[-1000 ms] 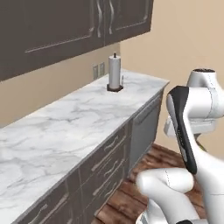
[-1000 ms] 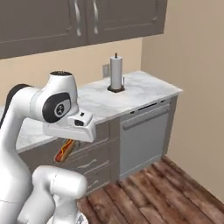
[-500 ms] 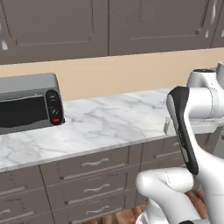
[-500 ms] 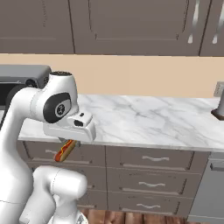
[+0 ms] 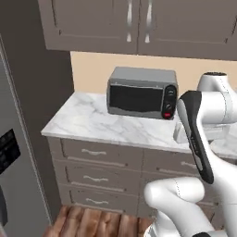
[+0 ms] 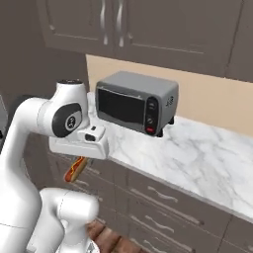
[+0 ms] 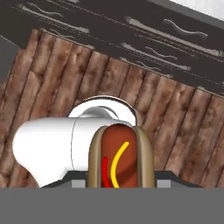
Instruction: Store the hot dog in the freezer for long-term storage. Close the freezer door after placing the cooked food.
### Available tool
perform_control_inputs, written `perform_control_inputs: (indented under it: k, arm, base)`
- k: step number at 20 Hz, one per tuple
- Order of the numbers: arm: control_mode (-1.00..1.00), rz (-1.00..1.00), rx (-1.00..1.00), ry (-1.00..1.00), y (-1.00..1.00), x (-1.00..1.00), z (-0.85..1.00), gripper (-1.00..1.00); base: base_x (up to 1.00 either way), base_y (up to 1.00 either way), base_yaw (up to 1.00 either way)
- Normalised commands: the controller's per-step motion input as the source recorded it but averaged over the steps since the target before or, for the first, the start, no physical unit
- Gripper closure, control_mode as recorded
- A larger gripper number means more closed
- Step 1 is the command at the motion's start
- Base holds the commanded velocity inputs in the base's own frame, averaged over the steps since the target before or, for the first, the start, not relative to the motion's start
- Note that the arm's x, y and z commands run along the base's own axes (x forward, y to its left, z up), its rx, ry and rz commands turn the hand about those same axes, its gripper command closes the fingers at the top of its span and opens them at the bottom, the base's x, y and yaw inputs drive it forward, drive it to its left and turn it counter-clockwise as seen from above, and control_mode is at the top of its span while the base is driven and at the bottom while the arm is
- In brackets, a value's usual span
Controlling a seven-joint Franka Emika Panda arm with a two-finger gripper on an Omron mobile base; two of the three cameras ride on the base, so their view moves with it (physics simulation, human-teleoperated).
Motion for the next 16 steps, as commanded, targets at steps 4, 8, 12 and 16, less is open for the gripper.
perform_control_inputs:
  k: [4, 8, 12, 16]
  arm:
    - [1.0, 0.0, 0.0, 0.0, 0.0, 0.0, 0.0, 1.0]
    - [1.0, 0.0, 0.0, 0.0, 0.0, 0.0, 0.0, 1.0]
    - [1.0, 0.0, 0.0, 0.0, 0.0, 0.0, 0.0, 1.0]
    - [1.0, 0.0, 0.0, 0.0, 0.0, 0.0, 0.0, 1.0]
  base:
    - [-0.25, 0.55, 0.75]
    - [-0.9, 0.47, 0.49]
    - [-0.76, 0.65, 0.49]
    - [-0.19, 0.81, 0.5]
